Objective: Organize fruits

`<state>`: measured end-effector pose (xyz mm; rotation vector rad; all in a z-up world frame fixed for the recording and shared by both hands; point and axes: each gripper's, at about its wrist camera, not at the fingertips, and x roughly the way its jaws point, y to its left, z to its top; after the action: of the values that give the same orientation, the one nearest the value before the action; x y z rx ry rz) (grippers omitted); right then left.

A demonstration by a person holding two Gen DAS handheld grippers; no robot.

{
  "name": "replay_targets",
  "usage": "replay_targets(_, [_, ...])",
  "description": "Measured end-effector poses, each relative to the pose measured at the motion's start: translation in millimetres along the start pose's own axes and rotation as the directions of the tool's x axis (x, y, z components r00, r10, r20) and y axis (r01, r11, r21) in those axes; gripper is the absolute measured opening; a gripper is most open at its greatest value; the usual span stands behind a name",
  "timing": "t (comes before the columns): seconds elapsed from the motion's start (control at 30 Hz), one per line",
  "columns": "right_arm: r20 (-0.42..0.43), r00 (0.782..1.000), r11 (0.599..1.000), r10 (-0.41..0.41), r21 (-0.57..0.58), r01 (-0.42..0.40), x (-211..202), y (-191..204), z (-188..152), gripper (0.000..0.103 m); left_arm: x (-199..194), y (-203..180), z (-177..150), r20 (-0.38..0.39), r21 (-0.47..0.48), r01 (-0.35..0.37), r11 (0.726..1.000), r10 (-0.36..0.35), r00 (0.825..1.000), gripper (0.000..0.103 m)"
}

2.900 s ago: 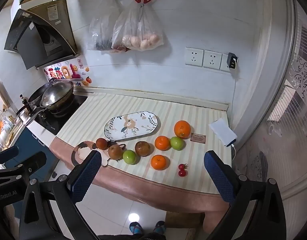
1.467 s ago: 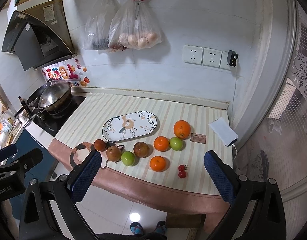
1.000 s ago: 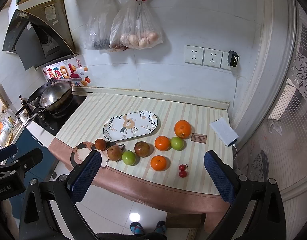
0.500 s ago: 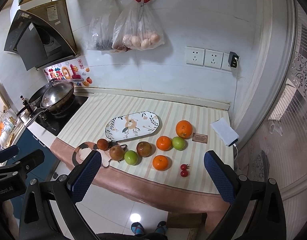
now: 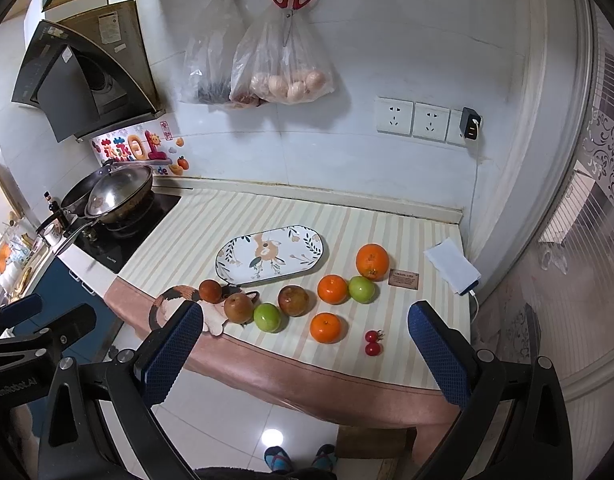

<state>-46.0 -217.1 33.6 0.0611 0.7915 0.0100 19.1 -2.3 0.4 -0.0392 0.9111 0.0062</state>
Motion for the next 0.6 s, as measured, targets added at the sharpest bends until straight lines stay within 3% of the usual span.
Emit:
replay_targets(0.23, [-0.002, 1.0, 1.0, 0.006, 0.01, -0.006, -1.8, 2.3, -1.2, 0.103, 1.2, 3.4, -3.1, -0.001, 0.001, 0.003, 1.0, -0.003, 1.0, 0.103])
replay_targets(0.4, [-0.013, 0.999, 0.997, 0.029, 0.078, -0.028, 2.3, -1.7, -3.3, 0.103, 3.9, 8.2, -8.1, 0.002, 0.003, 0.003, 1.0, -0.003, 1.0, 0.103])
replay_targets(0.6, [-0.057, 0.998, 0.983, 0.013, 0.184, -0.002, 28.6, -19.1, -9.4, 0.103, 36.8, 23.2, -2.6, 0.016, 0.026, -0.057, 0.998, 0.057, 0.998, 0.103])
